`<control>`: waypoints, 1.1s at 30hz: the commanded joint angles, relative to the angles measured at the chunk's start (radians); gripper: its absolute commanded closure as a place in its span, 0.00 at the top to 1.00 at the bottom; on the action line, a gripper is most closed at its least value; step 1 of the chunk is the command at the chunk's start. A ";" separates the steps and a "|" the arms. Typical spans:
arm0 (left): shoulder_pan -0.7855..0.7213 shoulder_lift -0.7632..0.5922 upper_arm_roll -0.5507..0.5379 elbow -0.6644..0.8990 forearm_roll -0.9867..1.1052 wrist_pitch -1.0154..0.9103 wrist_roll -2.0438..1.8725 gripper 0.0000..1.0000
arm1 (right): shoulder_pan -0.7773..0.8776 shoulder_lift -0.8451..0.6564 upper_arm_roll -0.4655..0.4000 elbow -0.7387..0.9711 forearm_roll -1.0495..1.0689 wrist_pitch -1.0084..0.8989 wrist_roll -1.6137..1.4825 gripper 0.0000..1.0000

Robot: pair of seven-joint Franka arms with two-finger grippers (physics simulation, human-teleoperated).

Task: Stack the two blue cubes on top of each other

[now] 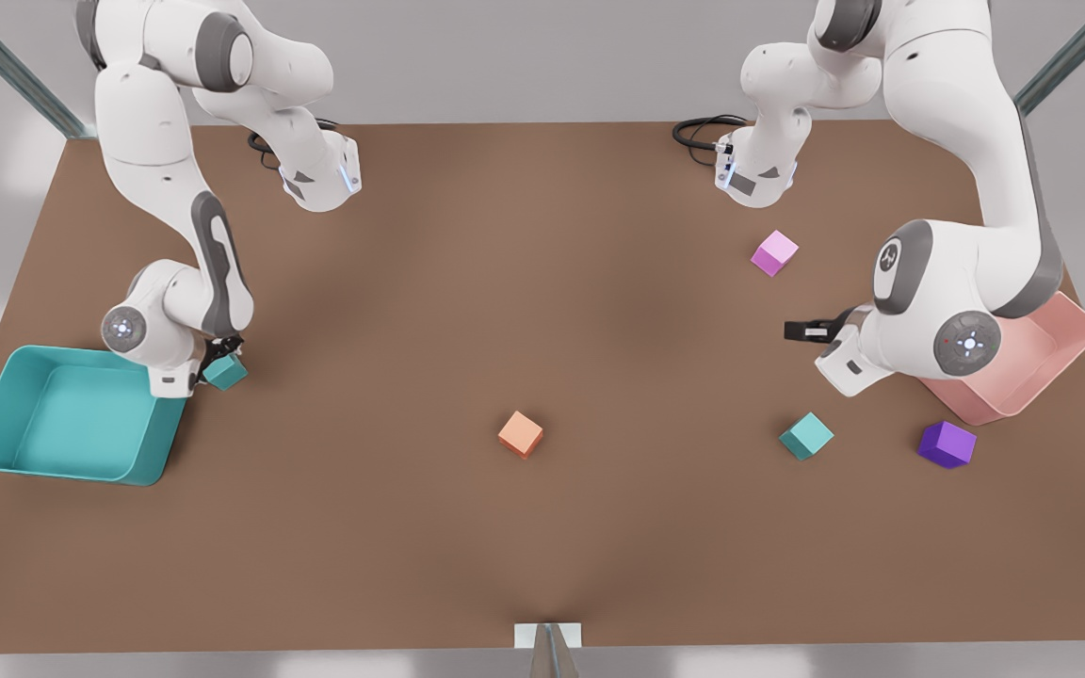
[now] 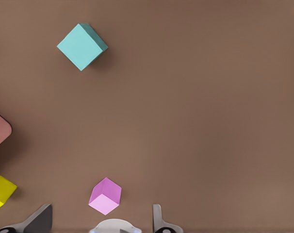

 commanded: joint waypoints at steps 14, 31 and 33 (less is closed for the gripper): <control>0.014 -0.013 0.006 0.037 0.004 -0.030 -0.001 1.00 | 0.015 -0.053 0.005 0.083 0.001 -0.233 0.133 0.74; 0.038 0.153 0.104 -0.274 -0.090 0.831 -0.529 1.00 | 0.214 0.165 0.704 0.809 0.001 -0.604 1.862 0.72; 0.044 0.167 0.104 -0.274 -0.090 0.872 -0.616 1.00 | 0.297 0.272 0.704 0.948 0.003 -0.552 2.044 0.71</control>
